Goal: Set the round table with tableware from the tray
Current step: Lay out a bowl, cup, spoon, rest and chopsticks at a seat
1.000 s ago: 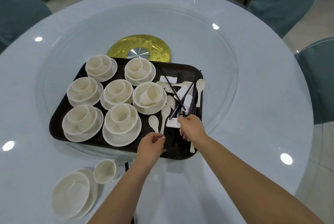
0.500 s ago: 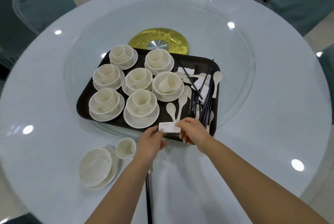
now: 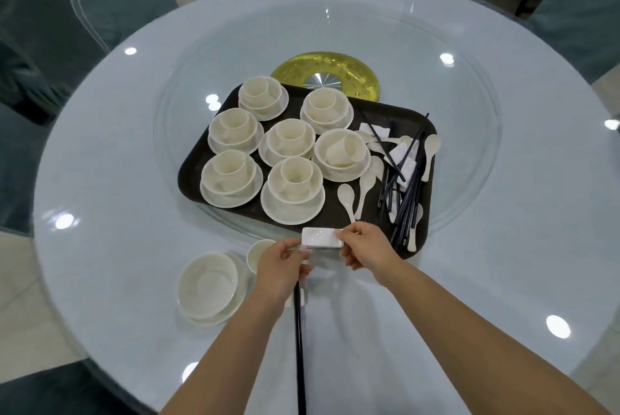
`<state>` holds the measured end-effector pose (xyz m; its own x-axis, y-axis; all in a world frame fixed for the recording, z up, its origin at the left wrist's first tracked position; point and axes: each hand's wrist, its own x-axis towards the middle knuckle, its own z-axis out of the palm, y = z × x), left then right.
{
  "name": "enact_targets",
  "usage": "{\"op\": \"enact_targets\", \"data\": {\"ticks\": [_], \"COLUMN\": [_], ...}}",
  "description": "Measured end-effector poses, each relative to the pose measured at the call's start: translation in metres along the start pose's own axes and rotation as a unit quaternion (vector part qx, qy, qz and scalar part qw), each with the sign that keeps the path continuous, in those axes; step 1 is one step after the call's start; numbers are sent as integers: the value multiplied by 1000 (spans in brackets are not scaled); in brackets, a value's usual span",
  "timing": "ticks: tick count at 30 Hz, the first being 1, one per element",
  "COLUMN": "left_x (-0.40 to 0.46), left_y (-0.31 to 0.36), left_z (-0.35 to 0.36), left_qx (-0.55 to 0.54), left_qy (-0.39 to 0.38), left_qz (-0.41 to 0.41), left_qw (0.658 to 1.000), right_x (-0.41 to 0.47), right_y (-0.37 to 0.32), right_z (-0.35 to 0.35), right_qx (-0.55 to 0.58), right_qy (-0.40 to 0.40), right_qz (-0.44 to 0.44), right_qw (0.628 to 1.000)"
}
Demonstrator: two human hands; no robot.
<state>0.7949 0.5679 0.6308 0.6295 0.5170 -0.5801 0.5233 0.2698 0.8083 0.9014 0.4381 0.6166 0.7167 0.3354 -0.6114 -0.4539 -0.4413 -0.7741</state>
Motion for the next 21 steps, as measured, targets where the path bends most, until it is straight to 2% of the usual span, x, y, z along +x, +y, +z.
{"op": "enact_targets", "data": {"ticks": [4,10,14,17,19,21], "left_x": [-3,-4,-4,-2,-2,-3], "left_y": [-2,-3,-2,-2,-3,-4], "left_z": [-2,-2,-4,-7,-10,-12], "left_qx": [-12,1,2,-1,0,0], "left_qy": [-18,-23,-24,-21,-20,-19], "left_qz": [-15,-21,-28,-31,-28,-28], "left_qw": [1000,1000,999,999,999,999], "right_x": [6,17,23,28,34,40], "right_y": [-1,-4,-3,-4,-4,-6], "right_z": [2,6,2,-5,-9,-9], "right_qx": [44,20,-128,-280,-316,-320], "right_qy": [52,78,97,164,192,185], "right_qz": [37,90,57,1,-17,-18], "right_qw": [997,993,985,946,929,929]}}
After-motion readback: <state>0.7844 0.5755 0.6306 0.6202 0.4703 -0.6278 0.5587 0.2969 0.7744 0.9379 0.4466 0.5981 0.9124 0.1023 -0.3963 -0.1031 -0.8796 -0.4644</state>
